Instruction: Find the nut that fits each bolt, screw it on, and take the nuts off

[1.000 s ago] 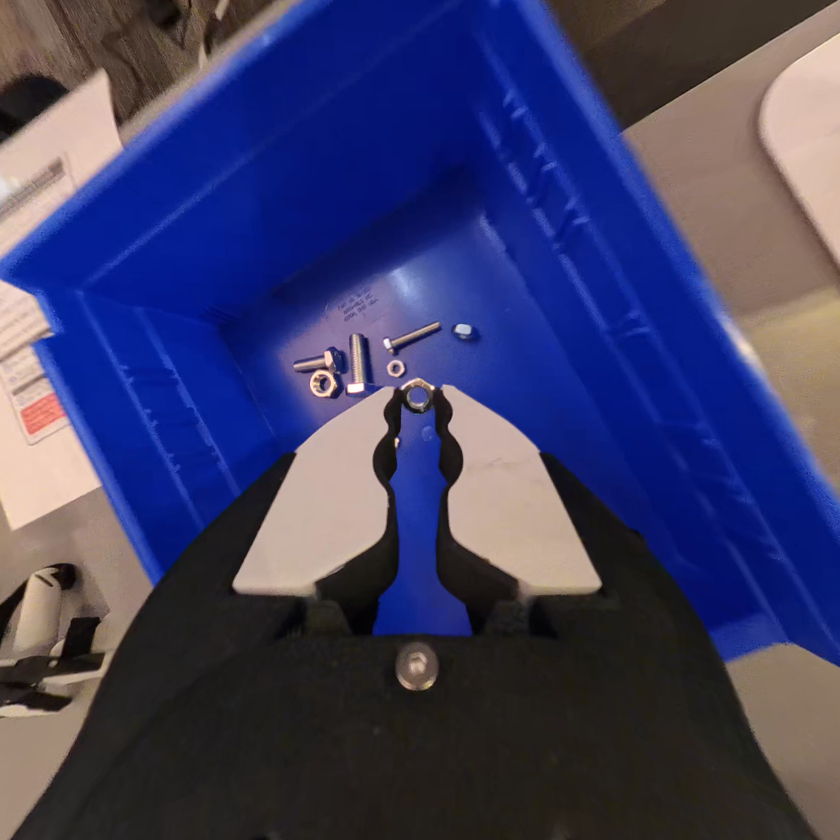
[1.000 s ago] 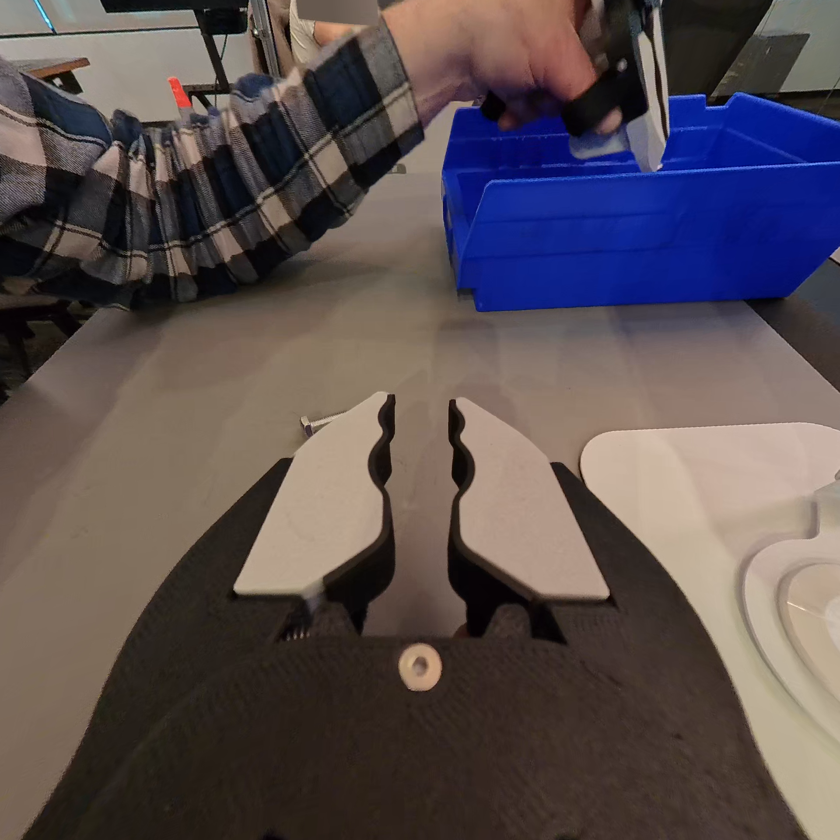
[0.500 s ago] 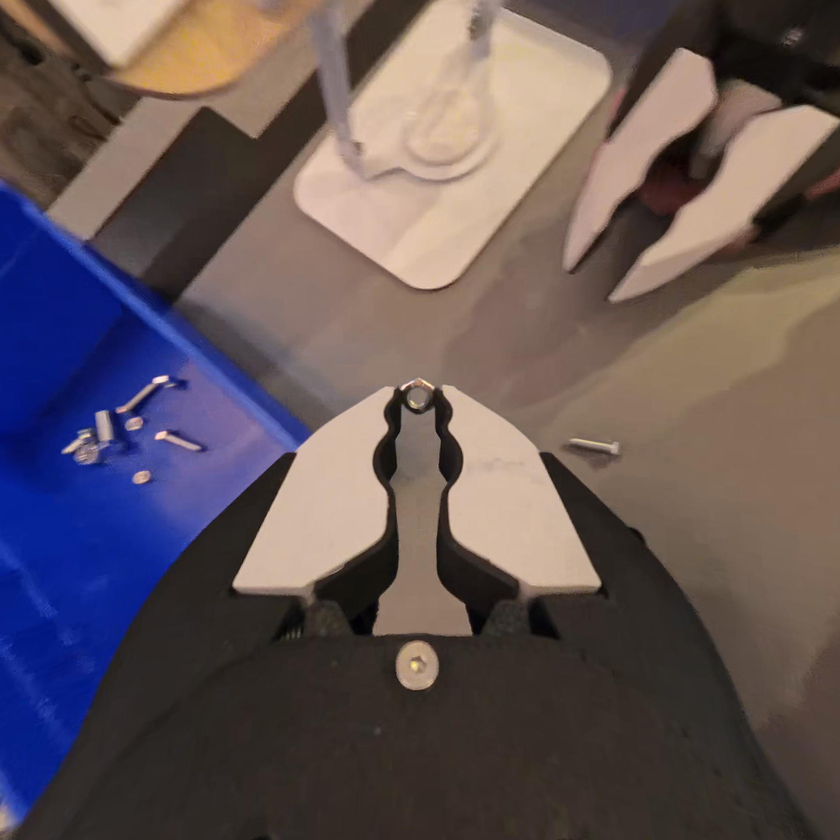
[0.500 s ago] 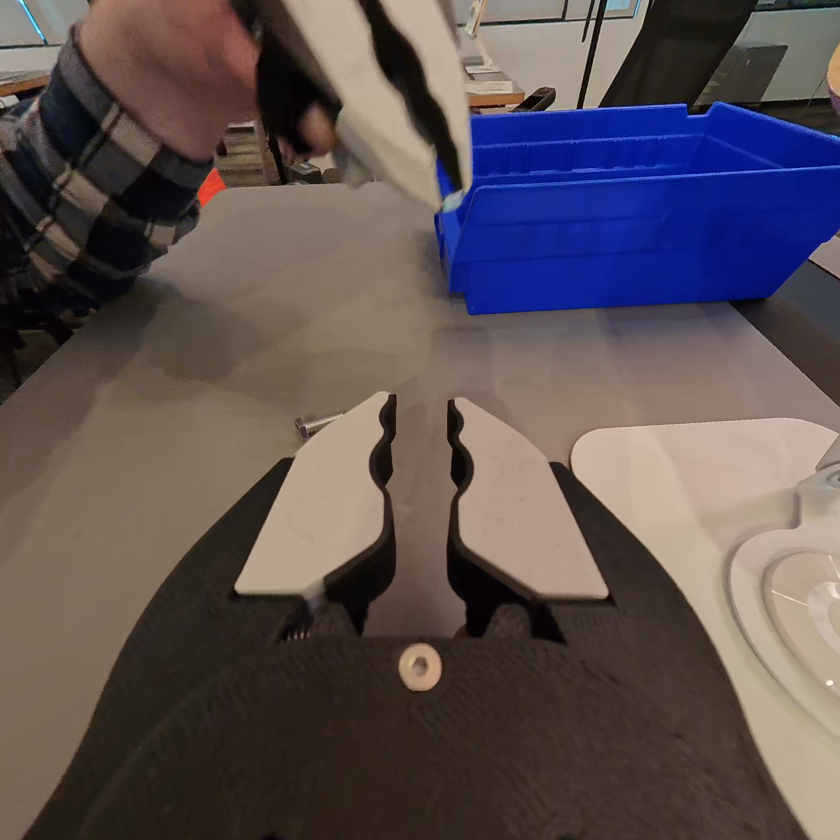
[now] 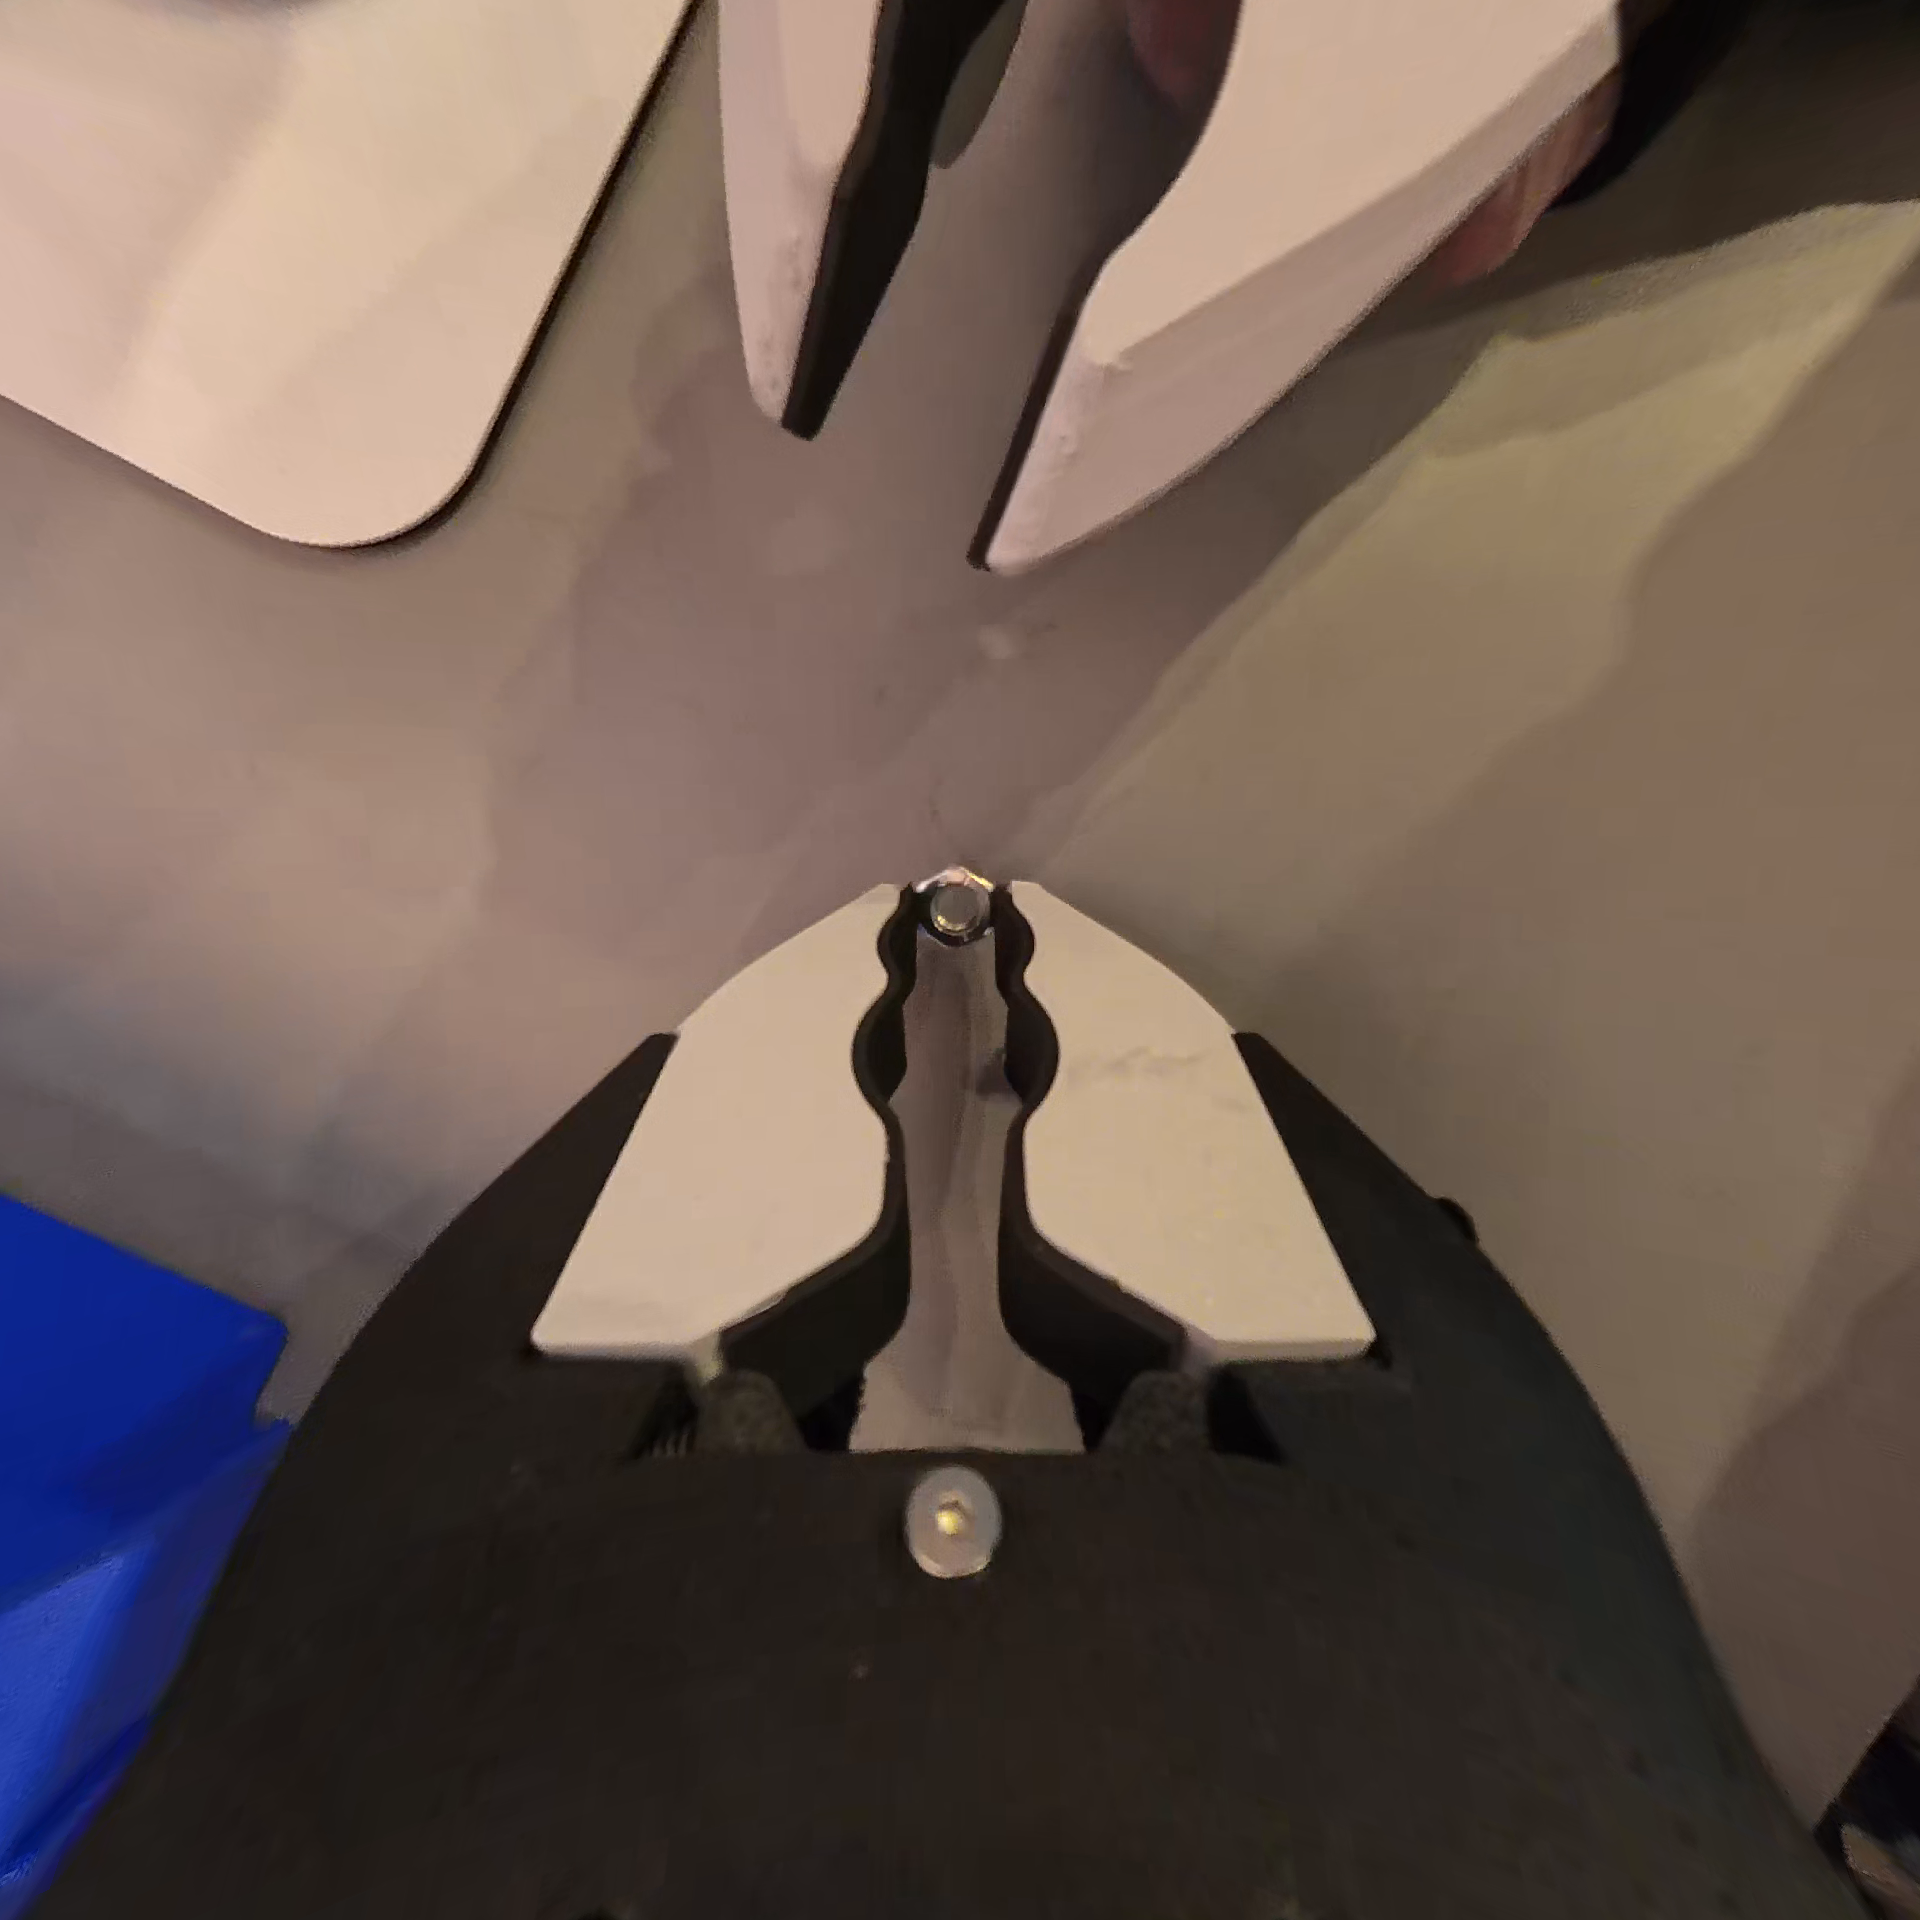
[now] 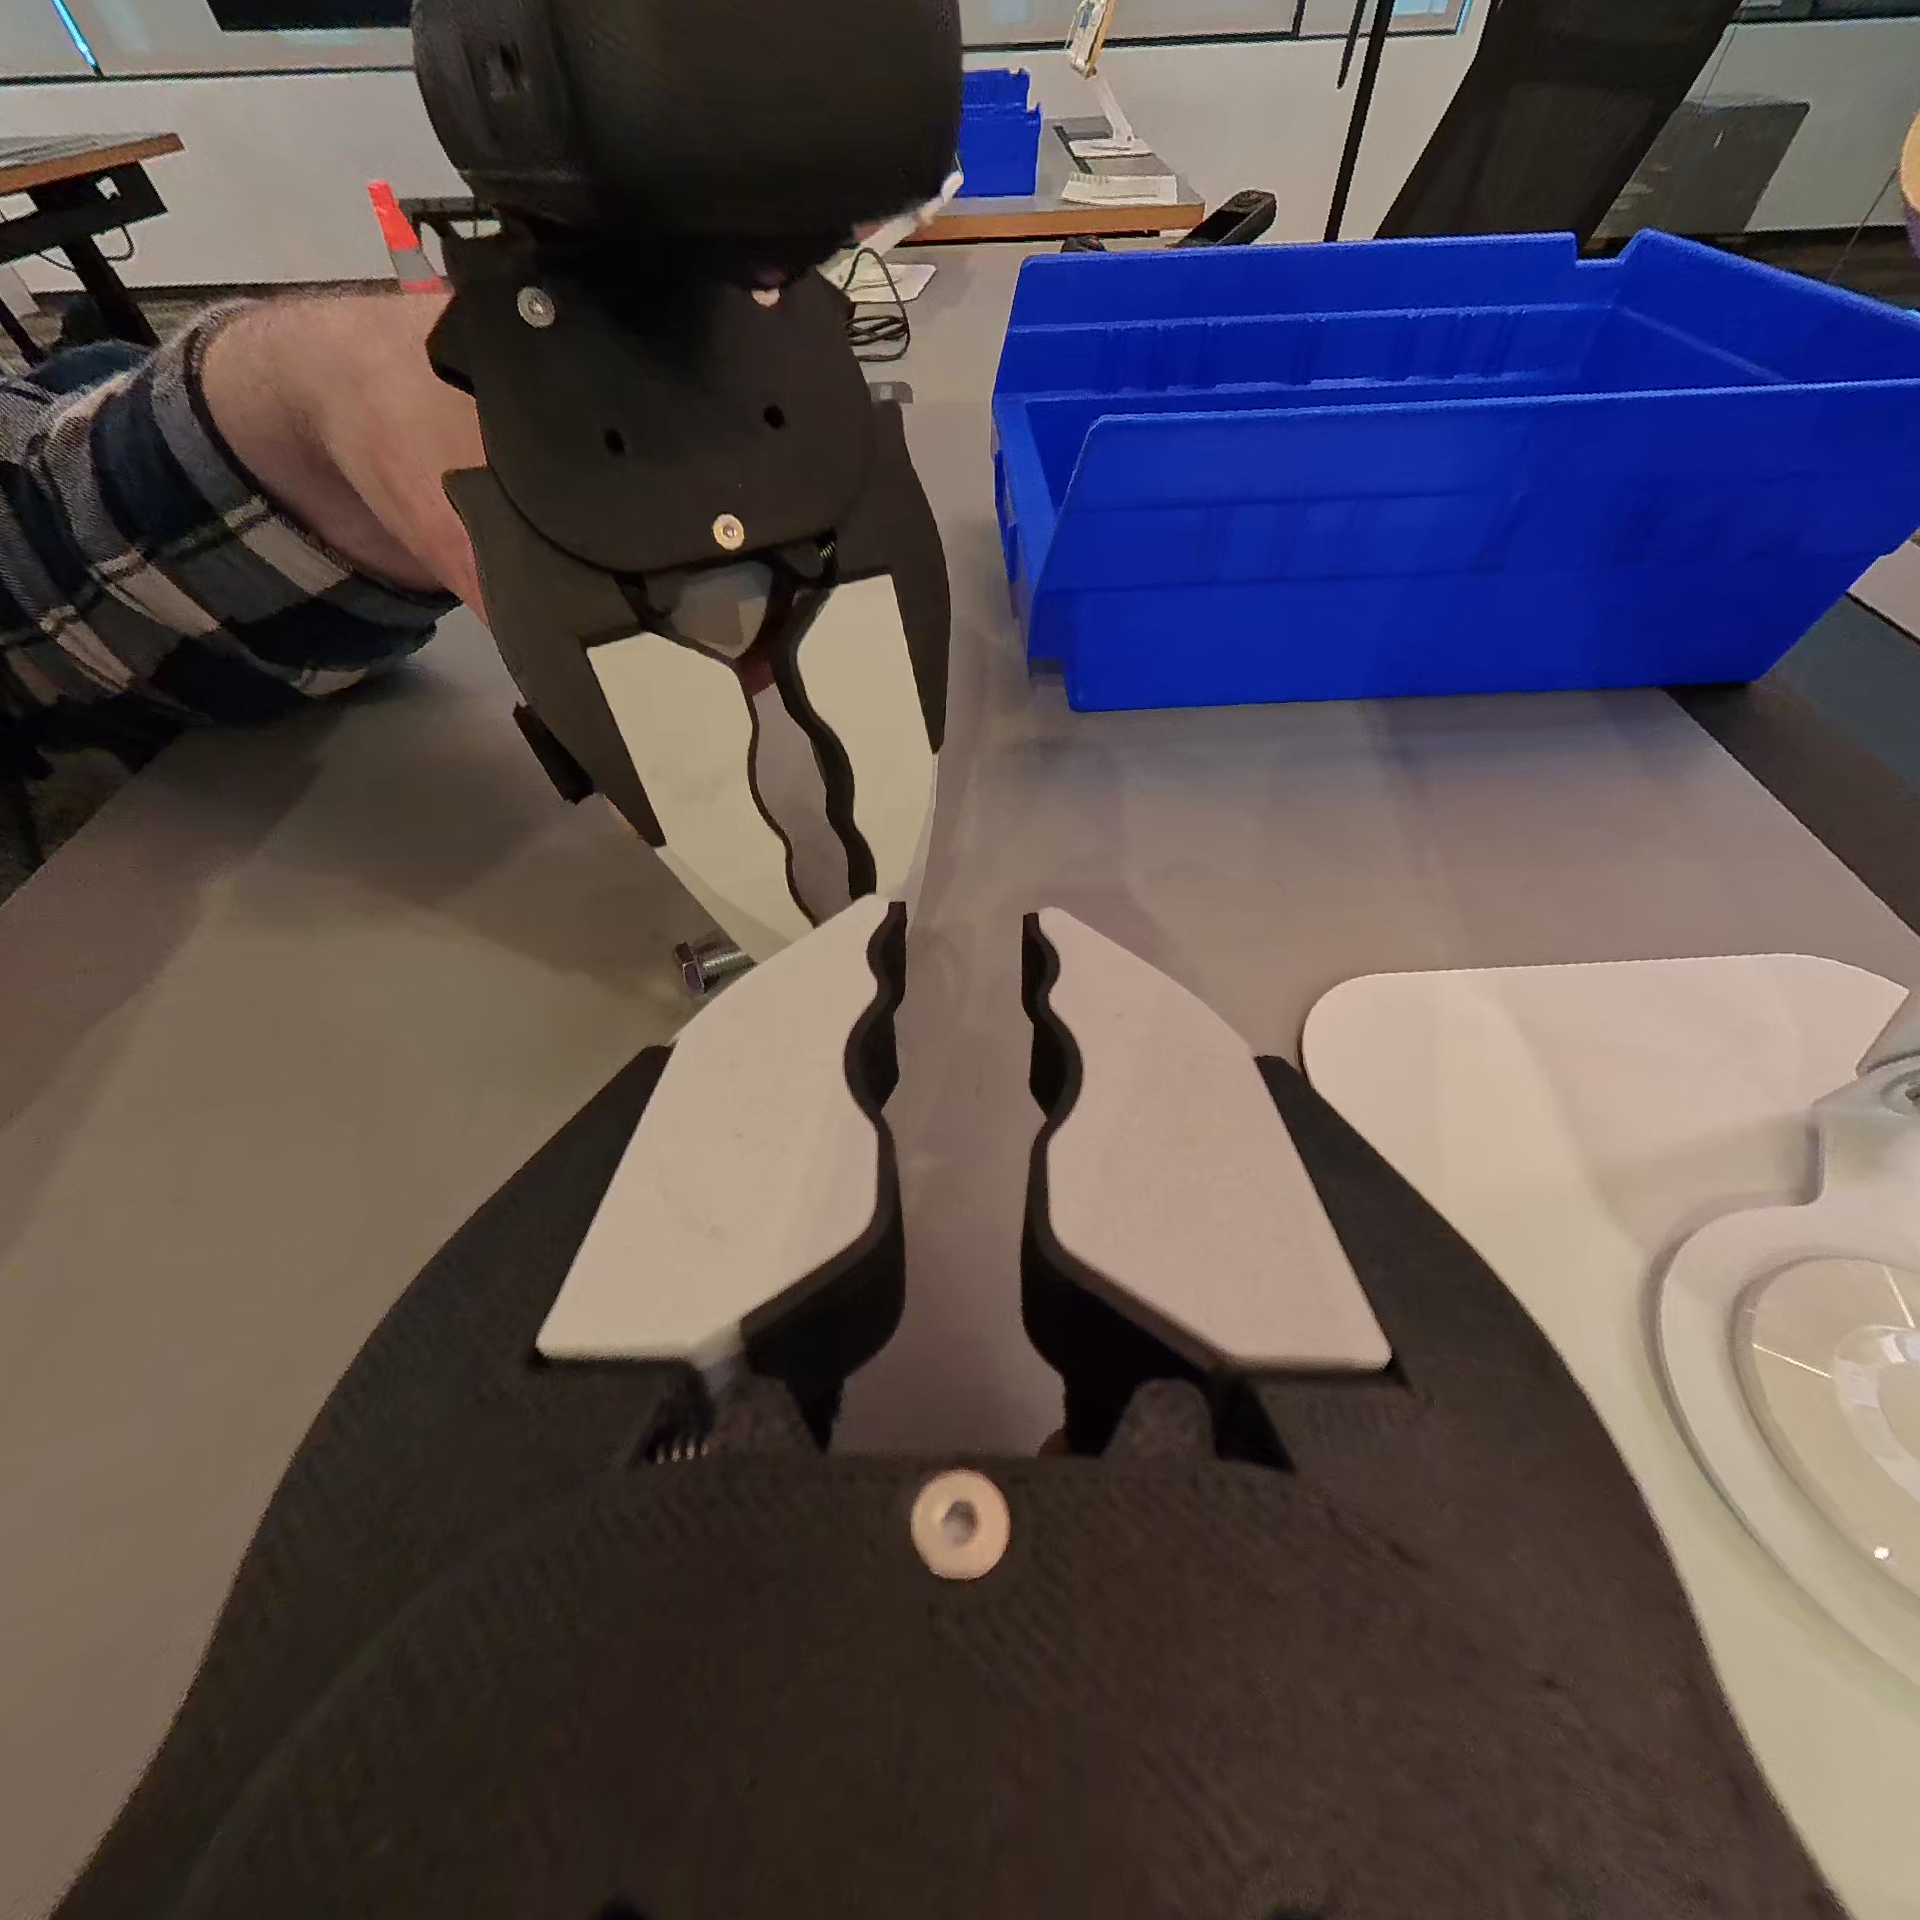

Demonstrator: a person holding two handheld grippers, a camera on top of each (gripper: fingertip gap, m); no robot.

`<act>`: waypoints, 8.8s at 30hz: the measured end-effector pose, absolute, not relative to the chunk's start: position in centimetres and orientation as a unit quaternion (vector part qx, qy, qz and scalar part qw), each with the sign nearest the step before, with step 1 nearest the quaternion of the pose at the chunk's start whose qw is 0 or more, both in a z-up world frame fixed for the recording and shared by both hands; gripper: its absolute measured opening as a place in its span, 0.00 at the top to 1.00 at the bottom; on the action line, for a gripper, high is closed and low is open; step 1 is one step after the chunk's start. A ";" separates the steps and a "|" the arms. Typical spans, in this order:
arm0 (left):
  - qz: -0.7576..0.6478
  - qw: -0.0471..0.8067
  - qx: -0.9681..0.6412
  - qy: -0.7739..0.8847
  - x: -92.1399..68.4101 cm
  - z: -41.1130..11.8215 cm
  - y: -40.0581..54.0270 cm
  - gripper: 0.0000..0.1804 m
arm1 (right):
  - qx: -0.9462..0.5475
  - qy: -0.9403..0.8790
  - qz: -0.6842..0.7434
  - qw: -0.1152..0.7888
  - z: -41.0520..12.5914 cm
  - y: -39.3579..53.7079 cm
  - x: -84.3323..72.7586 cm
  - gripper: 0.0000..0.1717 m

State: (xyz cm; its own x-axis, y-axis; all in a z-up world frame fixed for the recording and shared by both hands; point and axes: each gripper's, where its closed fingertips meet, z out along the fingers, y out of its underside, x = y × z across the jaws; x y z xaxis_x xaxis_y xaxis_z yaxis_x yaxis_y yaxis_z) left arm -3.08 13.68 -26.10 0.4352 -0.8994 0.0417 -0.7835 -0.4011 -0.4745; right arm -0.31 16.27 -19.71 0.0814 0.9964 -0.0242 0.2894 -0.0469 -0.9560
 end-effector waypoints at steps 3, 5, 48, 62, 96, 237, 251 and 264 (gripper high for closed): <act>-0.141 0.176 -0.827 0.516 -3.1 -27.0 13.3 0.91 | -0.596 -0.540 0.410 0.431 -19.7 16.2 -0.3 0.88; -0.132 0.174 -0.829 0.514 -3.2 -27.3 13.4 0.87 | -0.595 -0.540 0.410 0.430 -19.7 16.2 -0.3 0.88; -0.119 0.267 -0.830 0.474 -3.5 -25.2 10.2 0.83 | -0.592 -0.548 0.417 0.419 -19.9 15.7 -0.4 0.86; -0.009 0.539 -0.664 0.518 -0.2 -16.8 12.3 0.83 | -0.547 -0.362 0.721 0.223 -15.6 12.3 -1.4 0.88; -0.453 0.421 -0.702 0.353 2.5 -16.3 10.6 0.84 | -0.456 -0.435 0.695 0.347 -13.8 11.2 0.1 0.96; -0.068 0.551 -0.714 0.425 -6.1 -20.7 15.6 0.91 | -0.591 -0.513 0.489 0.385 -17.2 14.6 -6.2 0.92; -0.024 0.564 -0.710 0.421 -6.3 -20.3 16.1 0.91 | -0.591 -0.511 0.480 0.400 -16.9 14.7 -6.2 0.92; 0.015 0.565 -0.721 0.401 -6.7 -20.4 16.8 0.91 | -0.629 -0.454 0.484 0.404 -17.0 15.6 -6.4 0.92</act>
